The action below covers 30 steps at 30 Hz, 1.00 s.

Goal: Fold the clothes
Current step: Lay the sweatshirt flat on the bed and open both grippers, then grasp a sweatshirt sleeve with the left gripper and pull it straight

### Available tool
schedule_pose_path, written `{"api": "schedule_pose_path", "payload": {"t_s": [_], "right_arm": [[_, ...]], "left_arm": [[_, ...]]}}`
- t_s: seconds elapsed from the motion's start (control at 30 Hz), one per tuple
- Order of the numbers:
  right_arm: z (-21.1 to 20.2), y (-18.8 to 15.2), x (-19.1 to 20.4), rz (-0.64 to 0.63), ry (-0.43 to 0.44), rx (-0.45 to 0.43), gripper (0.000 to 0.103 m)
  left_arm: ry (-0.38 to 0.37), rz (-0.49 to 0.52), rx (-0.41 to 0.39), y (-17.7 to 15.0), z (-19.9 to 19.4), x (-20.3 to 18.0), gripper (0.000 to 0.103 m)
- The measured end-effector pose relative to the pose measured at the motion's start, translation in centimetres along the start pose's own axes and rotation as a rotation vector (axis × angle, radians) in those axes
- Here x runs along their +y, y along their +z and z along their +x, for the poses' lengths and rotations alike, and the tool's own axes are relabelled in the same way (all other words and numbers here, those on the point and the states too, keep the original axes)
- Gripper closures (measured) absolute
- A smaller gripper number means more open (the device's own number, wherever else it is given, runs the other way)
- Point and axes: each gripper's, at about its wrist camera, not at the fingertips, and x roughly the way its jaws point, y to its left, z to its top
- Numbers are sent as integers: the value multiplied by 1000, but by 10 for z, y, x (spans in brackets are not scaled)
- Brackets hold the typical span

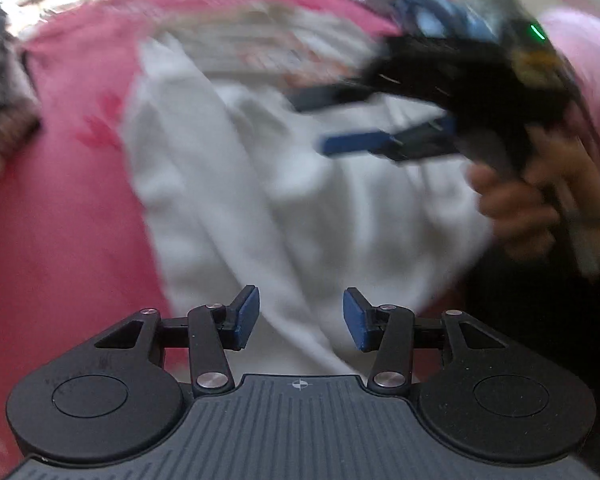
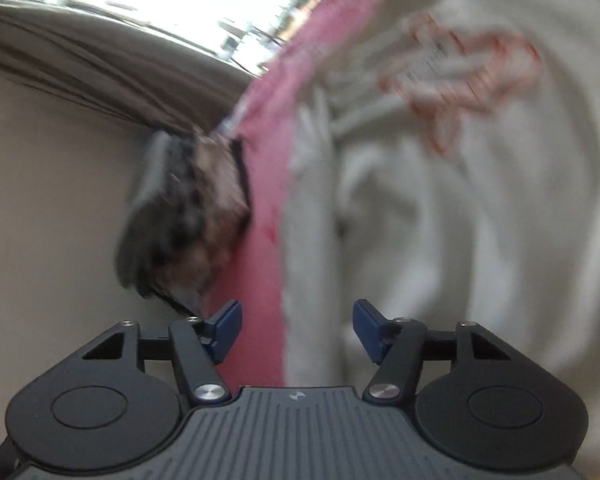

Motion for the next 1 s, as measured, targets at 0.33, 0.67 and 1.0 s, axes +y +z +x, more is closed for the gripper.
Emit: {"api": "schedule_pose_path", "payload": {"t_s": [0.33, 0.67, 1.0], "right_arm": [[-4, -28, -14, -37, -94, -10, 40], [-1, -21, -33, 4, -105, -21, 40], [0, -16, -48, 45, -111, -23, 42]], "left_arm": [[202, -110, 49, -26, 29, 11, 98], [615, -253, -152, -9, -94, 109, 99], [763, -323, 39, -5, -56, 214, 81]]}}
